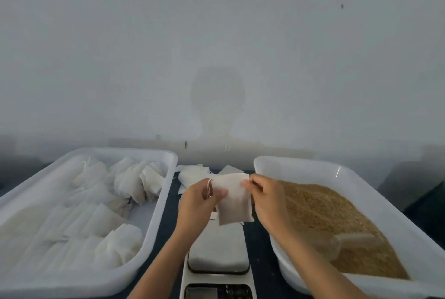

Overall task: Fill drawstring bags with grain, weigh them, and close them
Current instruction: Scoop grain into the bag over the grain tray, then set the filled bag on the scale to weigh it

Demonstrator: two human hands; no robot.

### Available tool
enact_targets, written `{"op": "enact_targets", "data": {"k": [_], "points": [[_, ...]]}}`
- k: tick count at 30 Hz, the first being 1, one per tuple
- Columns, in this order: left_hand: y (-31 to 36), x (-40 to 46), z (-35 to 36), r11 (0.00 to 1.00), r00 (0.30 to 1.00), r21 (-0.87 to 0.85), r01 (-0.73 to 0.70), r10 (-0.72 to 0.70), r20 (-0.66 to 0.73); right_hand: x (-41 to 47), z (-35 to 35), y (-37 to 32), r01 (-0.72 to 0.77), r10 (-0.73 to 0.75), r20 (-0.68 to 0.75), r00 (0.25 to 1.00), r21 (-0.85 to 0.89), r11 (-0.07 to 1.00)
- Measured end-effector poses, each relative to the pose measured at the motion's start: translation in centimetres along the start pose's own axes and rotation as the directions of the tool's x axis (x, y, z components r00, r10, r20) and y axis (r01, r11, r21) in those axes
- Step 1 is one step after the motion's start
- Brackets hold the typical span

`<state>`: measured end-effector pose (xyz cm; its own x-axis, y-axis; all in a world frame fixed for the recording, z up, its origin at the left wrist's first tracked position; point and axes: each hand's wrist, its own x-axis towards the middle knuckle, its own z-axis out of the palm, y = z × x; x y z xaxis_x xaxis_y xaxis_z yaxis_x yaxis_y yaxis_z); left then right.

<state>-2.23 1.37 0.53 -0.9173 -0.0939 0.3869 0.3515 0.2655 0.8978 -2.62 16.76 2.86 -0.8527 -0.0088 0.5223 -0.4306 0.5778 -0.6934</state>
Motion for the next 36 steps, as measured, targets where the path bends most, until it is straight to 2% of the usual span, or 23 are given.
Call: {"op": "enact_targets", "data": {"k": [8,13,18,21,25,30,36], "points": [[-3.9,-1.2,-1.6,0.982,0.992,0.141,0.124,-0.128,0.017,-2.6,5.1,1.6,-0.105,0.117,0.030,0.993,-0.267,0.958],[-5.5,-1.8,-0.6,0.971,0.990,0.210,0.115,-0.130,0.057,-3.7,6.0,3.4,-0.135,0.144,0.004,0.990,-0.327,0.935],[-6.8,-1.7,-0.1,0.950,0.999,0.308,0.046,-0.044,-0.015,-4.1,6.0,4.8,-0.086,0.088,0.029,0.996,-0.050,0.995],[-7.5,-1.8,-0.6,0.978,0.999,0.207,0.023,-0.012,-0.053,-4.7,5.8,5.9,-0.152,0.146,0.063,0.987,0.108,0.982],[-8.4,-1.6,-1.8,0.996,0.990,0.049,0.078,-0.071,-0.121,-5.3,5.4,6.7,-0.296,0.267,0.136,0.954,0.288,0.911],[-9.2,-1.5,-2.3,0.987,0.970,-0.047,0.151,-0.157,-0.186,-5.4,5.2,6.9,-0.366,0.327,0.165,0.931,0.417,0.832],[-9.4,-1.7,-2.3,0.988,0.963,-0.035,0.148,-0.152,-0.223,-5.6,5.0,7.0,-0.405,0.371,0.168,0.913,0.473,0.783]]}}
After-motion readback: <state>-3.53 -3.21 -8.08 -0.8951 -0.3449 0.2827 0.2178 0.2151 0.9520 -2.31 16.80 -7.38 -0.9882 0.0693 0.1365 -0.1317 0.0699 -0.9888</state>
